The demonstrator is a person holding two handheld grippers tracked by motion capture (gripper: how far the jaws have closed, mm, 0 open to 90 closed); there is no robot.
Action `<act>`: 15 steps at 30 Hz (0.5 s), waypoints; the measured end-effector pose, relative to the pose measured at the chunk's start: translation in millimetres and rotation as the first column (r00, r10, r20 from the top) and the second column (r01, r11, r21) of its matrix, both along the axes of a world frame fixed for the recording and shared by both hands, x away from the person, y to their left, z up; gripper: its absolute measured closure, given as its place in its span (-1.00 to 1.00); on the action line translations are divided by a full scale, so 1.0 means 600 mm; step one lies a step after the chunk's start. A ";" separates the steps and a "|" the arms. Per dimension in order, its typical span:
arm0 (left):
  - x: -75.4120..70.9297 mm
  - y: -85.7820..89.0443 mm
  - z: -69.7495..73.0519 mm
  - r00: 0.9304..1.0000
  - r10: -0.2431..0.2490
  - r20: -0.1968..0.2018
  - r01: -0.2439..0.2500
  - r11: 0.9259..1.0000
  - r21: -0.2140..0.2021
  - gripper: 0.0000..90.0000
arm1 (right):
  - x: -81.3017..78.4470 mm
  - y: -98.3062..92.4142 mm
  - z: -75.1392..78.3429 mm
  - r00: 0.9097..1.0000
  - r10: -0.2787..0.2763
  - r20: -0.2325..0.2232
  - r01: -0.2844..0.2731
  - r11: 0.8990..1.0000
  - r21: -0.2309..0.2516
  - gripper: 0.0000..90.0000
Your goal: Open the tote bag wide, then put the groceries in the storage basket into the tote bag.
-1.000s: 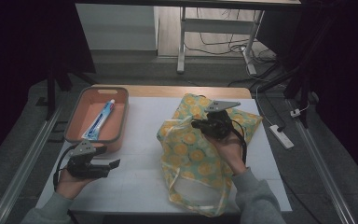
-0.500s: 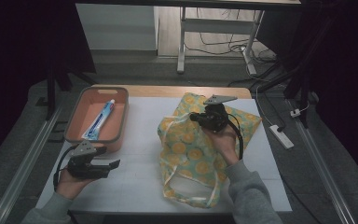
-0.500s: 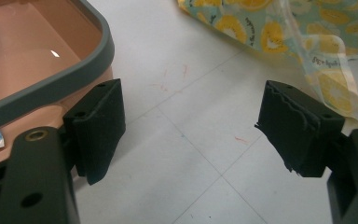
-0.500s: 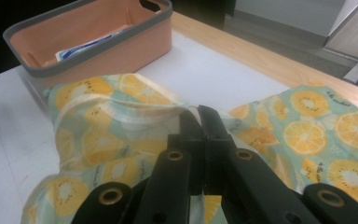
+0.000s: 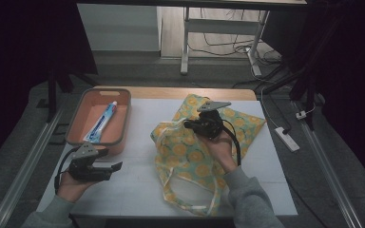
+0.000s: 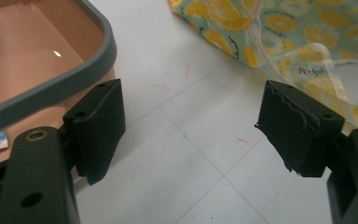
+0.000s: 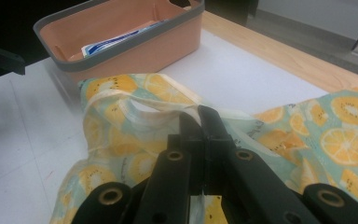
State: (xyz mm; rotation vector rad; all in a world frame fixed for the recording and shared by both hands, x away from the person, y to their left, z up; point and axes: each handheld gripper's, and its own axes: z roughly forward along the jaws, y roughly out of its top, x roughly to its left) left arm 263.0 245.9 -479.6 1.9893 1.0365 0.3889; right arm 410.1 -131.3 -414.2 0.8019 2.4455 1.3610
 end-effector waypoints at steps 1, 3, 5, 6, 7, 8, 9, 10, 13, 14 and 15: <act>0.002 0.001 0.002 1.000 0.001 0.000 -0.001 1.000 0.002 -0.49 | 0.001 -0.003 -0.001 1.000 -0.003 -0.003 0.003 1.000 0.002 1.00; 0.007 0.002 0.011 1.000 0.009 0.006 -0.009 1.000 0.003 -0.49 | 0.003 -0.007 -0.002 1.000 -0.009 -0.007 0.009 1.000 0.004 1.00; 0.014 0.002 0.023 1.000 0.014 0.013 -0.014 1.000 0.007 -0.49 | 0.004 -0.011 -0.003 1.000 -0.011 -0.008 0.011 1.000 0.000 1.00; 0.020 0.002 0.033 1.000 0.016 0.017 -0.016 1.000 0.012 -0.49 | 0.004 -0.012 -0.002 1.000 -0.013 -0.008 0.013 1.000 -0.001 1.00; 0.025 0.002 0.040 1.000 0.018 0.017 -0.019 1.000 0.018 -0.49 | 0.003 -0.014 -0.002 1.000 -0.012 -0.005 0.012 1.000 -0.001 1.00; 0.031 0.001 0.047 1.000 0.024 0.016 -0.024 0.999 0.027 -0.49 | 0.003 -0.015 -0.001 1.000 -0.013 -0.003 0.013 1.000 -0.002 1.00; 0.039 0.001 0.054 0.999 0.030 0.011 -0.031 0.999 0.039 -0.50 | 0.002 -0.016 0.000 1.000 -0.017 -0.001 0.017 1.000 -0.001 1.00; 0.046 0.002 0.059 0.999 0.038 0.007 -0.038 0.998 0.048 -0.50 | 0.001 -0.017 0.001 1.000 -0.015 0.000 0.015 1.000 0.000 1.00; 0.087 0.010 0.076 0.996 0.090 -0.021 -0.088 0.994 0.072 -0.50 | 0.000 -0.020 0.003 1.000 -0.014 0.001 0.014 1.000 0.002 1.00; 0.102 0.014 0.079 0.994 0.107 -0.030 -0.104 0.991 0.086 -0.49 | -0.001 -0.020 0.002 1.000 -0.014 0.001 0.014 1.000 0.003 1.00; 0.118 0.019 0.081 0.992 0.121 -0.048 -0.116 0.989 0.095 -0.49 | -0.001 -0.021 0.002 1.000 -0.013 0.000 0.013 1.000 0.001 1.00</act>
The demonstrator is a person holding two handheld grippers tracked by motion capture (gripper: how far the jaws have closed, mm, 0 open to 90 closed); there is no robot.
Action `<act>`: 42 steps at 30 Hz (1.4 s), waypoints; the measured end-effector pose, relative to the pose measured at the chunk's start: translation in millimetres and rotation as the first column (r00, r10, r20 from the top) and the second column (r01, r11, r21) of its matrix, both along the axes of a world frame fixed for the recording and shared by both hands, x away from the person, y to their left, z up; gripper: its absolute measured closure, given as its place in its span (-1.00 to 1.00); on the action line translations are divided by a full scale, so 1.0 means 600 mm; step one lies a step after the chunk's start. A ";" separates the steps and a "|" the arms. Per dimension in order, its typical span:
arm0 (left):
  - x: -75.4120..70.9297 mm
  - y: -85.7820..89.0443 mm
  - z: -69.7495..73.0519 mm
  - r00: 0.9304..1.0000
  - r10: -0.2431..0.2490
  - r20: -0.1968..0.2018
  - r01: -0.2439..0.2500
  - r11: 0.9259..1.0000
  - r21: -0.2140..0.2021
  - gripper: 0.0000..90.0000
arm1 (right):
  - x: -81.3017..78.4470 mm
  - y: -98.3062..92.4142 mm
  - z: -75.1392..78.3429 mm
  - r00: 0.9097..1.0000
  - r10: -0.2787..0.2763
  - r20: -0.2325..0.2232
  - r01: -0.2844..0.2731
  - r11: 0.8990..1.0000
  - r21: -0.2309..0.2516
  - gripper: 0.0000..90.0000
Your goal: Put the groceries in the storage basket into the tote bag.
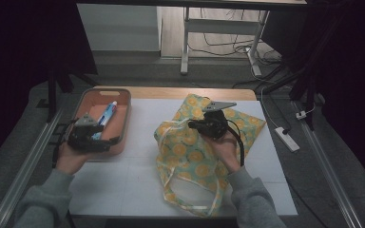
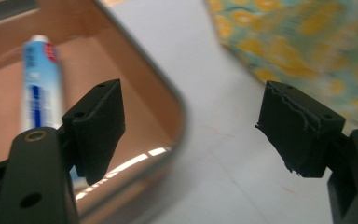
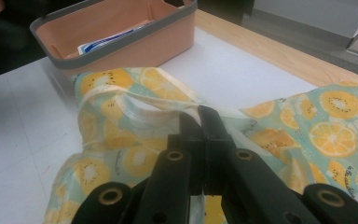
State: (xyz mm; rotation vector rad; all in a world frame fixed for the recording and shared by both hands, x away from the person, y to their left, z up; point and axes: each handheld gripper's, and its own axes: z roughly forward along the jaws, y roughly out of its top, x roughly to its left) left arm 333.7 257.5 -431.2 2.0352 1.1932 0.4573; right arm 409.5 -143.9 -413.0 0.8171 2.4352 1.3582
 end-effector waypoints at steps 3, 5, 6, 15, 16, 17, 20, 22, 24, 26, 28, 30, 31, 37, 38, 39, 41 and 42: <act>0.047 0.018 0.000 0.998 0.036 -0.058 -0.035 0.999 0.016 -0.49 | -0.001 -0.002 -0.001 1.000 0.000 0.002 0.000 1.000 -0.006 1.00; 0.073 0.028 -0.002 0.994 0.062 -0.091 -0.060 0.998 0.018 -0.49 | -0.001 -0.003 -0.001 1.000 -0.001 0.001 0.001 1.000 -0.006 1.00; 0.090 0.035 -0.004 0.991 0.078 -0.112 -0.076 0.997 0.022 -0.48 | -0.001 -0.004 -0.001 1.000 -0.002 0.002 0.002 1.000 -0.007 1.00; 0.189 0.061 -0.028 0.965 0.152 -0.213 -0.136 0.987 0.086 -0.48 | 0.000 -0.008 -0.003 1.000 -0.004 -0.003 0.004 1.000 -0.010 1.00; 0.198 0.065 -0.033 0.961 0.163 -0.224 -0.145 0.985 0.094 -0.47 | -0.001 -0.008 -0.003 1.000 -0.006 -0.003 0.005 1.000 -0.010 1.00; 0.206 0.067 -0.037 0.957 0.174 -0.233 -0.152 0.982 0.107 -0.48 | -0.001 -0.008 -0.003 1.000 -0.005 -0.002 0.005 1.000 -0.009 1.00; 0.226 0.076 -0.052 0.946 0.207 -0.252 -0.177 0.975 0.135 -0.48 | -0.001 -0.010 -0.003 1.000 -0.007 -0.002 0.007 1.000 -0.009 1.00; 0.239 0.081 -0.064 0.939 0.221 -0.263 -0.189 0.971 0.144 -0.48 | -0.002 -0.010 -0.003 1.000 -0.008 -0.002 0.008 1.000 -0.010 1.00; 0.246 0.082 -0.073 0.934 0.235 -0.269 -0.193 0.966 0.170 -0.48 | -0.002 -0.011 -0.002 1.000 -0.008 -0.001 0.008 1.000 -0.008 1.00; 0.253 0.083 -0.081 0.930 0.238 -0.280 -0.191 0.964 0.186 -0.48 | -0.002 -0.013 -0.002 1.000 -0.009 0.000 0.009 1.000 -0.006 1.00; 0.257 0.083 -0.086 0.928 0.240 -0.287 -0.190 0.963 0.191 -0.48 | -0.002 -0.014 -0.001 1.000 -0.011 0.001 0.011 1.000 -0.005 1.00; 0.261 0.082 -0.090 0.926 0.243 -0.290 -0.189 0.961 0.200 -0.48 | -0.002 -0.017 -0.001 1.000 -0.015 -0.001 0.015 1.000 -0.007 1.00; 0.262 0.082 -0.092 0.925 0.246 -0.291 -0.192 0.960 0.202 -0.47 | -0.002 -0.017 -0.001 1.000 -0.016 0.000 0.016 1.000 -0.007 1.00; 0.270 0.081 -0.100 0.918 0.269 -0.290 -0.208 0.952 0.222 -0.44 | -0.002 -0.019 -0.002 1.000 -0.017 -0.001 0.017 1.000 -0.005 1.00; 0.271 0.080 -0.102 0.917 0.272 -0.290 -0.208 0.950 0.233 -0.44 | -0.002 -0.019 -0.002 1.000 -0.017 -0.002 0.017 1.000 -0.006 1.00; 0.272 0.079 -0.103 0.918 0.272 -0.289 -0.205 0.948 0.242 -0.43 | -0.002 -0.018 -0.002 1.000 -0.017 -0.002 0.017 1.000 -0.007 1.00; 0.273 0.076 -0.105 0.917 0.261 -0.301 -0.194 0.953 0.235 -0.40 | -0.002 -0.018 -0.003 1.000 -0.016 -0.001 0.016 1.000 -0.009 1.00; 0.274 0.074 -0.106 0.916 0.261 -0.304 -0.190 0.951 0.244 -0.39 | -0.002 -0.018 -0.003 1.000 -0.016 -0.001 0.016 1.000 -0.009 1.00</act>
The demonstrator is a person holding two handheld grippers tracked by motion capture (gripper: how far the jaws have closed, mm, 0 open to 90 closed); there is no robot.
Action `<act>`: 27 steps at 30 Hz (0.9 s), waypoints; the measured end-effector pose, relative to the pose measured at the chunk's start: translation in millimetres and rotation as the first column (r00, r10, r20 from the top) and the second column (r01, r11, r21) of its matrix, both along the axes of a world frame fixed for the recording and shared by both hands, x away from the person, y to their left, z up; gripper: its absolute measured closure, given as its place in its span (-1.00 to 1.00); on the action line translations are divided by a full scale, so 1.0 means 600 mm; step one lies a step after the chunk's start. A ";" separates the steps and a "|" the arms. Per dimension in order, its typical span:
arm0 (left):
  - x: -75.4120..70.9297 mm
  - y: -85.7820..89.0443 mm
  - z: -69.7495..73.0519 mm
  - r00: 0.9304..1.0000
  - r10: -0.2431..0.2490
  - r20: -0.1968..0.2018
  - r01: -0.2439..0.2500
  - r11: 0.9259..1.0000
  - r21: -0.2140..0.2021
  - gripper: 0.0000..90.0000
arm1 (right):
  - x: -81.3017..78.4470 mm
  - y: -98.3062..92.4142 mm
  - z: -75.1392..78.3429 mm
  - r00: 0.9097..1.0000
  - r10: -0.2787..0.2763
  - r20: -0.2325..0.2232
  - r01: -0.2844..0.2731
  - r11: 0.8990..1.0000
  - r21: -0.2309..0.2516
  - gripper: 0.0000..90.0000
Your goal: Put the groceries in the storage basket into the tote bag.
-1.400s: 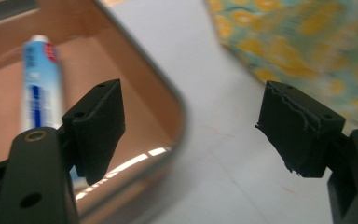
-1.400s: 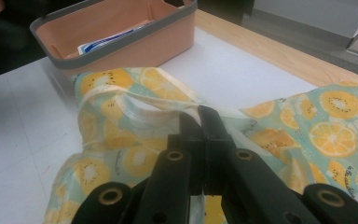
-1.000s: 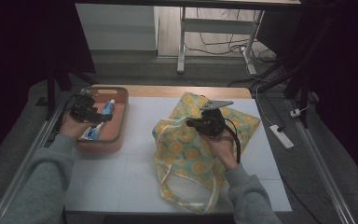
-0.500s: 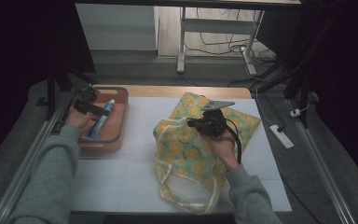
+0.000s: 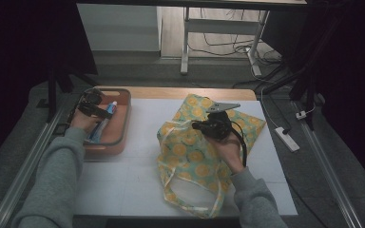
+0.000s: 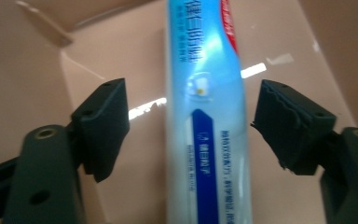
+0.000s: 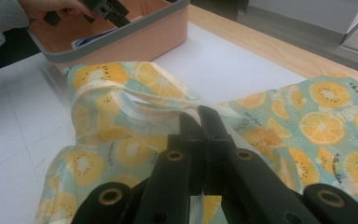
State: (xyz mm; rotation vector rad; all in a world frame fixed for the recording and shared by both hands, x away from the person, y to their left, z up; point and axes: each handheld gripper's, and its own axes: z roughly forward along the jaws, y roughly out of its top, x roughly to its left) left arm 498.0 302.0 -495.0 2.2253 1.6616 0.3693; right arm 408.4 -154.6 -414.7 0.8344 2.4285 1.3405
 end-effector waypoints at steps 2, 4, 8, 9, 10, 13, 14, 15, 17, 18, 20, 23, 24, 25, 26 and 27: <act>0.001 -0.003 -0.002 1.000 -0.001 -0.006 0.001 1.000 0.009 -0.39 | 0.000 0.000 0.000 1.000 0.000 -0.001 0.000 1.000 -0.001 1.00; 0.003 -0.005 -0.004 1.000 0.010 -0.008 -0.010 1.000 0.018 -0.39 | 0.000 -0.001 0.000 1.000 -0.002 -0.002 0.002 1.000 -0.001 1.00; 0.006 -0.010 -0.011 0.999 0.003 -0.035 -0.001 0.999 0.033 -0.37 | 0.000 -0.002 0.000 1.000 -0.004 -0.002 0.004 1.000 -0.002 1.00; 0.006 -0.011 -0.013 0.999 0.004 -0.043 -0.002 0.999 0.032 -0.37 | 0.000 -0.002 -0.001 1.000 -0.004 -0.003 0.004 1.000 -0.002 1.00; 0.007 -0.011 -0.014 0.999 0.003 -0.049 -0.002 1.000 0.027 -0.37 | 0.001 -0.002 -0.001 1.000 -0.004 -0.002 0.004 1.000 -0.002 1.00; 0.010 -0.011 -0.020 0.998 0.002 -0.068 -0.001 1.000 0.016 -0.33 | 0.001 -0.002 -0.001 1.000 -0.004 -0.002 0.004 1.000 -0.002 1.00; 0.010 -0.010 -0.021 0.997 0.003 -0.074 -0.002 1.000 0.013 -0.30 | 0.000 -0.002 -0.001 1.000 -0.005 -0.002 0.005 1.000 -0.002 1.00; 0.011 -0.010 -0.022 0.997 0.005 -0.079 -0.004 1.000 0.012 -0.26 | 0.000 -0.003 -0.001 1.000 -0.006 -0.002 0.006 1.000 -0.002 1.00; 0.012 -0.009 -0.025 0.996 0.007 -0.089 -0.006 1.000 0.010 -0.10 | 0.001 -0.003 -0.001 1.000 -0.008 -0.002 0.008 1.000 0.001 1.00; 0.012 -0.009 -0.026 0.996 0.009 -0.093 -0.009 1.000 0.006 0.00 | 0.001 -0.004 -0.001 1.000 -0.008 -0.002 0.008 1.000 0.000 1.00; 0.013 -0.009 -0.026 0.995 0.013 -0.095 -0.013 1.000 0.002 0.02 | 0.002 -0.005 -0.001 1.000 -0.009 -0.001 0.009 1.000 0.000 1.00; 0.013 -0.010 -0.025 0.995 0.022 -0.100 -0.022 1.000 0.005 0.06 | 0.002 -0.006 0.000 1.000 -0.013 -0.001 0.013 1.000 0.001 1.00; 0.013 -0.010 -0.024 0.995 0.023 -0.101 -0.022 1.000 0.006 0.08 | 0.002 -0.006 0.000 1.000 -0.013 0.000 0.013 1.000 0.002 1.00; 0.013 -0.011 -0.024 0.995 0.023 -0.100 -0.022 1.000 0.009 0.10 | 0.002 -0.006 0.000 1.000 -0.013 0.000 0.013 1.000 0.001 1.00; 0.012 -0.012 -0.023 0.995 0.022 -0.098 -0.021 1.000 0.010 0.13 | 0.002 -0.006 0.000 1.000 -0.013 0.001 0.013 1.000 0.001 1.00; 0.012 -0.012 -0.023 0.995 0.020 -0.097 -0.019 1.000 0.010 0.16 | 0.002 -0.007 0.000 1.000 -0.013 0.002 0.013 1.000 0.002 1.00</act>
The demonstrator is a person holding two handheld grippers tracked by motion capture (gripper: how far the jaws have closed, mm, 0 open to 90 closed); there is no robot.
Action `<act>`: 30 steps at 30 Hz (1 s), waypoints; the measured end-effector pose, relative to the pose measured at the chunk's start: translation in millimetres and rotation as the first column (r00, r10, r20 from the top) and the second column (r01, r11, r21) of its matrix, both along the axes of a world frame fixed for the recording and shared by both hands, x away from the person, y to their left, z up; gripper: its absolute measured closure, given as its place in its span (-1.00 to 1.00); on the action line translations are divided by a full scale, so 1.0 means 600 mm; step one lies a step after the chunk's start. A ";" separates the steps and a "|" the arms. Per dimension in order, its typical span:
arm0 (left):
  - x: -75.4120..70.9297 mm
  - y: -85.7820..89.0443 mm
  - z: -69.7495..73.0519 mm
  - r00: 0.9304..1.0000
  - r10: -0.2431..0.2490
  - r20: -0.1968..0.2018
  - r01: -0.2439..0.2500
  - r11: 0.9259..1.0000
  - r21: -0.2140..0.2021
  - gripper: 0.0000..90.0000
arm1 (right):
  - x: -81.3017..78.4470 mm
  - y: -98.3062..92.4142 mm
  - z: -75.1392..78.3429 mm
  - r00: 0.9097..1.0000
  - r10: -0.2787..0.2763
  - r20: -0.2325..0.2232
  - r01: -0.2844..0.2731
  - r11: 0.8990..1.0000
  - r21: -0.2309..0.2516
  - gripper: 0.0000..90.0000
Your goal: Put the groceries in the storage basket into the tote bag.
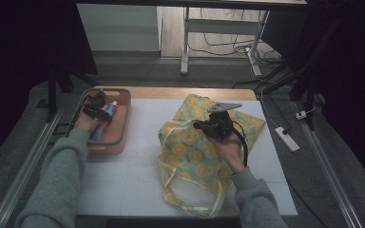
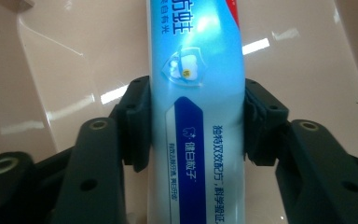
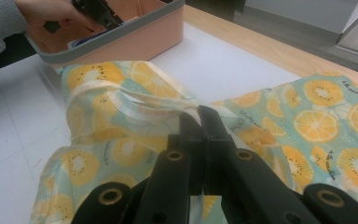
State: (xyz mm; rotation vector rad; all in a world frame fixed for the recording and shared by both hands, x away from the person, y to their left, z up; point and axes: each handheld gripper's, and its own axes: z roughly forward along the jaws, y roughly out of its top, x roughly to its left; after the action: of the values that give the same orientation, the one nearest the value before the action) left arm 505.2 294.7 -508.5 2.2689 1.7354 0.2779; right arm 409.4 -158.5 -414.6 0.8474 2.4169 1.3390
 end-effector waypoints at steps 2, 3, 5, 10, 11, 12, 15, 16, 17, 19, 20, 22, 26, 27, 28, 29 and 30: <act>-0.001 0.002 0.002 1.000 0.004 0.004 -0.003 1.000 -0.011 0.22 | 0.000 -0.001 0.000 1.000 0.000 0.002 0.000 1.000 0.000 1.00; -0.001 0.004 0.003 1.000 0.004 0.003 -0.004 1.000 -0.018 0.25 | 0.000 -0.001 0.000 1.000 -0.001 0.002 0.001 1.000 0.000 1.00; -0.002 0.008 0.005 1.000 0.007 0.007 -0.007 0.999 -0.034 0.31 | 0.000 -0.002 0.001 1.000 -0.003 0.002 0.003 1.000 0.001 1.00; -0.005 0.014 0.008 1.000 0.009 0.018 -0.008 0.999 -0.049 0.43 | 0.001 -0.005 0.002 1.000 -0.007 0.005 0.007 1.000 0.004 1.00; -0.005 0.016 0.008 1.000 0.008 0.021 -0.007 0.999 -0.052 0.45 | 0.000 -0.005 0.002 1.000 -0.008 0.004 0.008 1.000 0.004 1.00; -0.005 0.017 0.009 1.000 0.010 0.024 -0.008 0.998 -0.056 0.48 | 0.001 -0.006 0.001 1.000 -0.008 0.004 0.008 1.000 0.004 1.00; -0.006 0.020 0.009 0.999 0.010 0.033 -0.008 0.998 -0.059 0.51 | 0.001 -0.007 0.001 1.000 -0.010 0.003 0.010 1.000 0.005 1.00; -0.007 0.021 0.010 0.999 0.010 0.035 -0.008 0.998 -0.058 0.52 | 0.001 -0.007 0.001 1.000 -0.011 0.003 0.011 1.000 0.005 1.00; -0.007 0.022 0.010 0.999 0.011 0.036 -0.009 0.998 -0.061 0.53 | 0.001 -0.008 0.001 1.000 -0.013 0.002 0.012 1.000 0.006 1.00; -0.007 0.025 0.011 0.999 0.011 0.040 -0.008 0.997 -0.073 0.55 | 0.002 -0.009 0.000 1.000 -0.014 0.003 0.014 1.000 0.005 1.00; -0.007 0.025 0.011 0.999 0.010 0.040 -0.007 0.997 -0.076 0.56 | 0.002 -0.009 0.000 1.000 -0.014 0.003 0.014 1.000 0.004 1.00; -0.008 0.026 0.012 0.999 0.005 0.045 -0.002 0.997 -0.082 0.58 | 0.002 -0.010 0.000 1.000 -0.016 0.001 0.016 1.000 0.003 1.00; -0.009 0.027 0.015 0.999 -0.002 0.051 0.007 0.995 -0.096 0.61 | 0.003 -0.012 -0.001 1.000 -0.019 -0.001 0.019 1.000 0.004 1.00; -0.010 0.028 0.015 0.999 -0.005 0.052 0.010 0.995 -0.098 0.62 | 0.003 -0.012 -0.002 1.000 -0.021 -0.002 0.021 1.000 0.004 1.00; -0.010 0.028 0.016 0.999 -0.006 0.051 0.011 0.995 -0.102 0.62 | 0.003 -0.012 -0.002 1.000 -0.021 -0.002 0.021 1.000 0.004 1.00; -0.010 0.028 0.016 0.999 -0.008 0.051 0.014 0.995 -0.103 0.62 | 0.003 -0.012 -0.002 1.000 -0.022 -0.003 0.022 1.000 0.003 1.00; -0.011 0.029 0.017 0.998 -0.009 0.056 0.015 0.994 -0.104 0.62 | 0.003 -0.012 -0.002 1.000 -0.022 -0.002 0.022 1.000 0.002 1.00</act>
State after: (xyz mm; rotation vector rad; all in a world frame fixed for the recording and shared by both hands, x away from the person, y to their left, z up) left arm 498.3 312.0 -498.2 2.1764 1.6680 0.2387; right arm 411.4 -165.7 -416.1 0.8739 2.4009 1.3342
